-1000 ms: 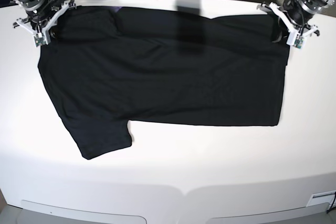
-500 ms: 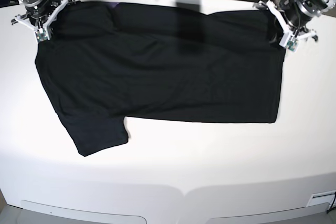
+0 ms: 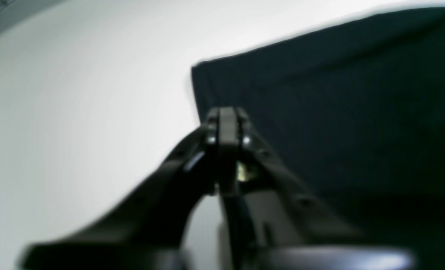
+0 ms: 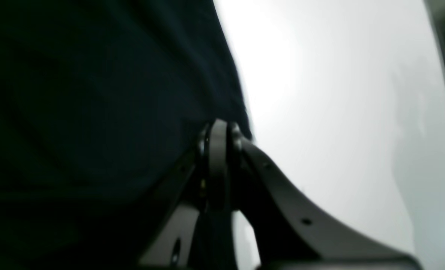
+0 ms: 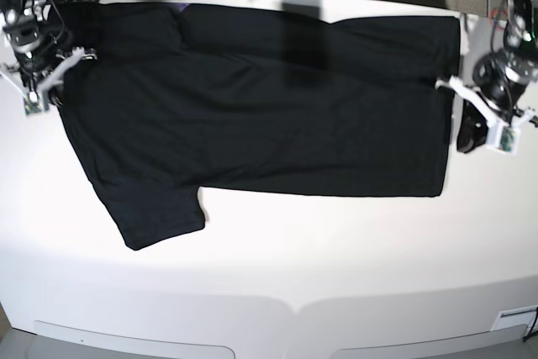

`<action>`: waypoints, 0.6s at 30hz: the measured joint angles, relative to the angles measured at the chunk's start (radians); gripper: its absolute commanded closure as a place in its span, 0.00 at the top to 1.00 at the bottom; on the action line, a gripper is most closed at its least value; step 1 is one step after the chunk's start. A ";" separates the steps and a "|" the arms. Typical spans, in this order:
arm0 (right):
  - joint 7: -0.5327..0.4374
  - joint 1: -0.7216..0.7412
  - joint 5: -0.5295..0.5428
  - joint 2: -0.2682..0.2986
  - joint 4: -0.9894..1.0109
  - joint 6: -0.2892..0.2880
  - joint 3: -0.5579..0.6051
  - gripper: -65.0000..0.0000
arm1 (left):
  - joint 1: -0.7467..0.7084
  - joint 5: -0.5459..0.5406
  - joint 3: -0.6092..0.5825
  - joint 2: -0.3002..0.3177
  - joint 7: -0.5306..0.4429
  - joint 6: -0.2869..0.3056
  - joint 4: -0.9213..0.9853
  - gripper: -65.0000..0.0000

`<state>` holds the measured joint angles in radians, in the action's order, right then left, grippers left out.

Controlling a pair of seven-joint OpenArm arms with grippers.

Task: Fold the T-shirt properly
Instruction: 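Release the shoulders and move both grippers to the shirt's hem corners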

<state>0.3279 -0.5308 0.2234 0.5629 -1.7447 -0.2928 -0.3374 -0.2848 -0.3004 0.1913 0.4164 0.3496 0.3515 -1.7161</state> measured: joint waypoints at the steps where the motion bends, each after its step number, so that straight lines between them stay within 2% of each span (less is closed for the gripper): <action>1: 0.004 0.019 0.000 0.000 0.000 -0.051 0.001 0.19 | 0.036 -0.006 0.001 -0.002 0.013 0.000 0.042 0.28; 3: 0.006 0.051 0.022 0.000 0.000 -0.101 0.003 0.37 | 0.106 -0.037 0.004 -0.001 0.044 0.064 0.134 0.29; 4: 0.008 0.068 0.037 0.000 0.000 -0.115 0.003 0.42 | 0.143 -0.066 0.005 -0.001 0.068 0.106 0.182 0.29; 6: 0.015 0.096 0.046 0.000 0.000 -0.130 0.003 0.43 | 0.229 -0.084 -0.008 -0.004 0.117 0.160 0.287 0.29; 9: 0.081 0.136 0.076 0.000 0.000 -0.135 0.002 0.43 | 0.378 -0.091 -0.028 -0.009 0.214 0.206 0.466 0.29; 11: 0.134 0.163 0.097 -0.002 0.000 -0.135 0.002 0.43 | 0.469 -0.123 -0.028 -0.004 0.257 0.284 0.583 0.29; 13: 0.166 0.180 0.097 -0.003 0.000 -0.133 0.003 0.43 | 0.545 -0.132 -0.027 -0.001 0.278 0.335 0.692 0.30; 18: 0.180 0.193 0.096 -0.003 0.000 -0.134 0.002 0.43 | 0.685 -0.131 -0.027 -0.005 0.277 0.338 0.940 0.30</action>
<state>0.5079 -0.3378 0.3195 0.5602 -1.7447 -0.4263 -0.3355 0.4000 -0.4313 0.1642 0.4110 0.6270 0.6899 -0.7757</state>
